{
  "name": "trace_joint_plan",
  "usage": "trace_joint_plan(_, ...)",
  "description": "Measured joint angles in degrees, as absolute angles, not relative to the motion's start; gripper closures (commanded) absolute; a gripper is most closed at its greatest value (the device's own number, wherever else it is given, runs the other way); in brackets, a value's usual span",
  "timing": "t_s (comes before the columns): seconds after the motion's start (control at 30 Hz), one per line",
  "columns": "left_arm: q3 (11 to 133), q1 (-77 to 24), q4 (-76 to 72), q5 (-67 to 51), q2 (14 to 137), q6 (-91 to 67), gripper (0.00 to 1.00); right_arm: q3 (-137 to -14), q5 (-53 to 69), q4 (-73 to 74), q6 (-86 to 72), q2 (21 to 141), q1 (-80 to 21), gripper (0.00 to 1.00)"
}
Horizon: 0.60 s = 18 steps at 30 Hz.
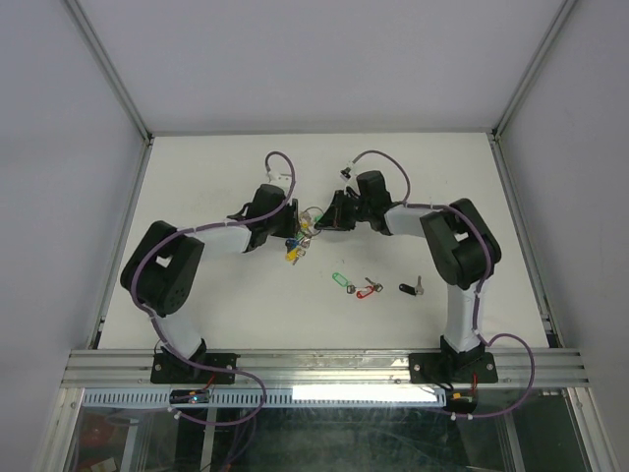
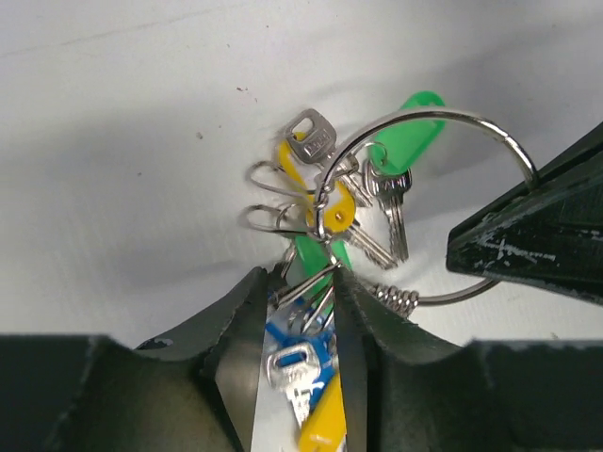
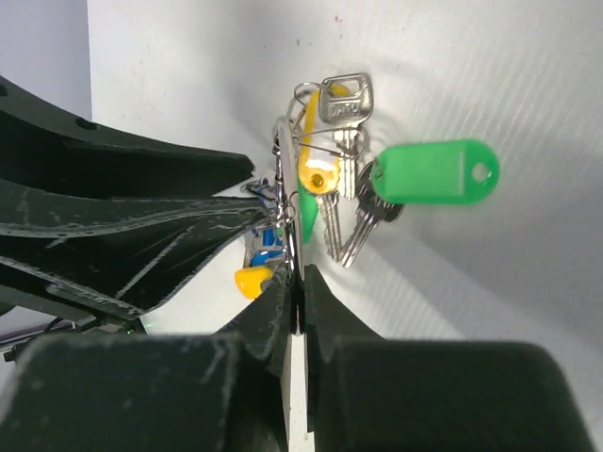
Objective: Put the keys on the keyring
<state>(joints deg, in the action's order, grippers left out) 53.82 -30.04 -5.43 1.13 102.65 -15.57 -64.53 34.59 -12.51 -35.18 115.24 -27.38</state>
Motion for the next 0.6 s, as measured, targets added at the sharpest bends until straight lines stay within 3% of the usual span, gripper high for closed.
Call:
trace_joint_plan(0.23, 52.5, -30.0, -0.4, 3.7, 88.1, -15.4, 0.43, -62.6, 33.1, -8.8, -33.2, 107.2, -27.2, 1.0)
trace_joint_plan(0.6, 51.2, -30.0, 6.6, 5.7, 63.2, -15.4, 0.37, -54.5, 23.0, -5.8, -17.4, 82.8, -27.8, 1.0)
